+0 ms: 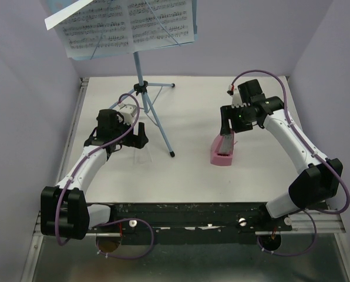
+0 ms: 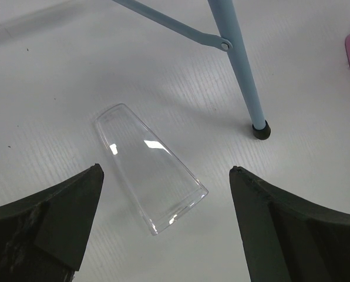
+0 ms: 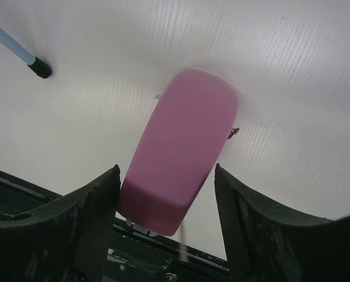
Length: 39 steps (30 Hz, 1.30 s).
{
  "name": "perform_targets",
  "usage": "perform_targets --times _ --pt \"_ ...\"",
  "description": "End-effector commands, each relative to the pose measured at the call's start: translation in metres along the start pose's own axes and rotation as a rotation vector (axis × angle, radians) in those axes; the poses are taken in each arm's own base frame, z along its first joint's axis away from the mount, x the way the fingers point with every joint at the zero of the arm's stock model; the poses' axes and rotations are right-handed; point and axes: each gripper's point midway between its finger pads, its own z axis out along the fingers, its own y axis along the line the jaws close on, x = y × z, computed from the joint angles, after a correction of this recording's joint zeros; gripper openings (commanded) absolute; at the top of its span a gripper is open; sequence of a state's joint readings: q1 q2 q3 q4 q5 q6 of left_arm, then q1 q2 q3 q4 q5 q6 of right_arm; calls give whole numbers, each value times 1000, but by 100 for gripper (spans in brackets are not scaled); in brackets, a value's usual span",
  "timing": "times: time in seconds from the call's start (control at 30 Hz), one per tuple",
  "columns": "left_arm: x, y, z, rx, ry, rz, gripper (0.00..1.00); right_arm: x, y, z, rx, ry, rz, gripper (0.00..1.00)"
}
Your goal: Pack up the instrument practice props
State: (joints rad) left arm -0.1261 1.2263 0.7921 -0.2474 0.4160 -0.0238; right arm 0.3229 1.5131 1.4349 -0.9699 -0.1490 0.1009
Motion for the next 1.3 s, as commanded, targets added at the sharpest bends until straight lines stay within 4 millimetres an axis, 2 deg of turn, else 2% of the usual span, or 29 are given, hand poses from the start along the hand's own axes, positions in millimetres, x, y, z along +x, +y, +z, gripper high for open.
perform_targets --times 0.0,0.23,0.4,0.53,0.7,0.97,1.13,1.2,1.27 --pt "-3 0 -2 -9 -24 8 99 6 -7 6 45 37 7 70" --pt "-3 0 -1 -8 -25 11 99 7 8 10 -2 41 -66 53" --pt "-3 -1 -2 1 -42 38 97 6 28 13 -76 30 -199 40" --pt "-8 -10 -6 52 -73 119 97 1 48 18 -178 16 -331 32" --pt "-8 -31 -10 154 -96 232 97 -7 72 23 -290 0 -498 19" --pt "-14 -81 -30 418 -212 530 97 -15 108 23 -433 -20 -729 17" --pt "-20 -100 -34 525 -232 690 98 1 128 19 -551 19 -847 17" --pt "-24 -106 -34 567 -241 735 98 11 133 15 -601 38 -881 23" --pt "-31 -112 -32 597 -258 780 98 12 135 12 -613 33 -888 42"
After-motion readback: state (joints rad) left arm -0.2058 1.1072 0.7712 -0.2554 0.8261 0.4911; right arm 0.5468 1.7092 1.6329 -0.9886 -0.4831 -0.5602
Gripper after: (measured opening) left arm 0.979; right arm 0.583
